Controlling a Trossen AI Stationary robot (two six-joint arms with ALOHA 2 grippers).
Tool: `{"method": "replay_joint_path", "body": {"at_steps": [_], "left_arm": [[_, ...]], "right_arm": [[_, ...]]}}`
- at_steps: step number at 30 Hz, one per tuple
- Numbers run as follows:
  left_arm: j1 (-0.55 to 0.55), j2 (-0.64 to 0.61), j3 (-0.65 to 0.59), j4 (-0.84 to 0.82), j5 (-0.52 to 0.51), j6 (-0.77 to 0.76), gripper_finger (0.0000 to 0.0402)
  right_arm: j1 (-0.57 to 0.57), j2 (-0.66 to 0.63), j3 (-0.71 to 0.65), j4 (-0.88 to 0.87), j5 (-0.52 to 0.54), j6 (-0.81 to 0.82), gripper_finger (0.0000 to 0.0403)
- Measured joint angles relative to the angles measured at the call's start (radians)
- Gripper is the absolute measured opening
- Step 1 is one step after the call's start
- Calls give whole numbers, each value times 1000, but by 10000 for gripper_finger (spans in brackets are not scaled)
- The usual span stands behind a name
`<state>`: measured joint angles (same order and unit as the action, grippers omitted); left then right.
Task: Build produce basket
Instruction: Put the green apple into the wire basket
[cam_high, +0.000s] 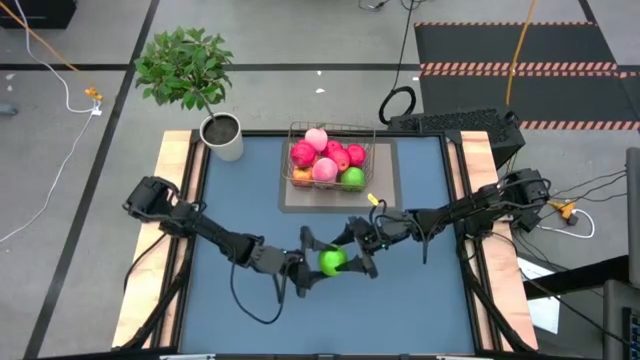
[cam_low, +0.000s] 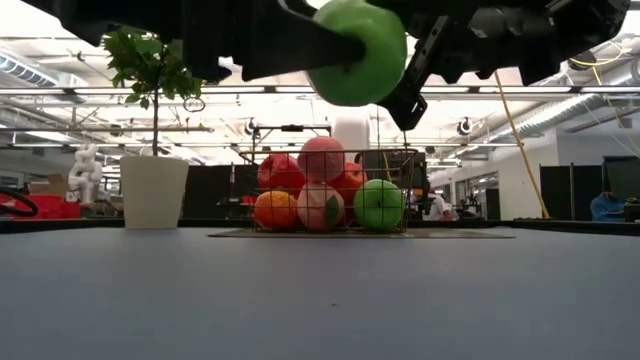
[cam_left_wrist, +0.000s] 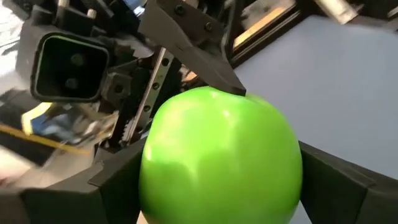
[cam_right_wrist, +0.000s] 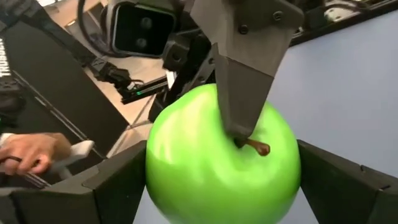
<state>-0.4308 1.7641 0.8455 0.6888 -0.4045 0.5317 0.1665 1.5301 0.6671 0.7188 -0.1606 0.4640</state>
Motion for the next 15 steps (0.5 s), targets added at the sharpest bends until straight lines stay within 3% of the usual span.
{"method": "replay_joint_path", "body": {"at_steps": [4,11,15], "left_arm": [[-7,-21,0,-28,-71,-1,331],[44,-45,4,-100,-57,-85,318],[42,-47,2,-75,-50,-55,336]], "right_arm": [[-4,0,3,-16,-35,-8,357],[3,-21,-1,1,-129,-20,358],[-19,-69,0,-84,-131,-105,358]]}}
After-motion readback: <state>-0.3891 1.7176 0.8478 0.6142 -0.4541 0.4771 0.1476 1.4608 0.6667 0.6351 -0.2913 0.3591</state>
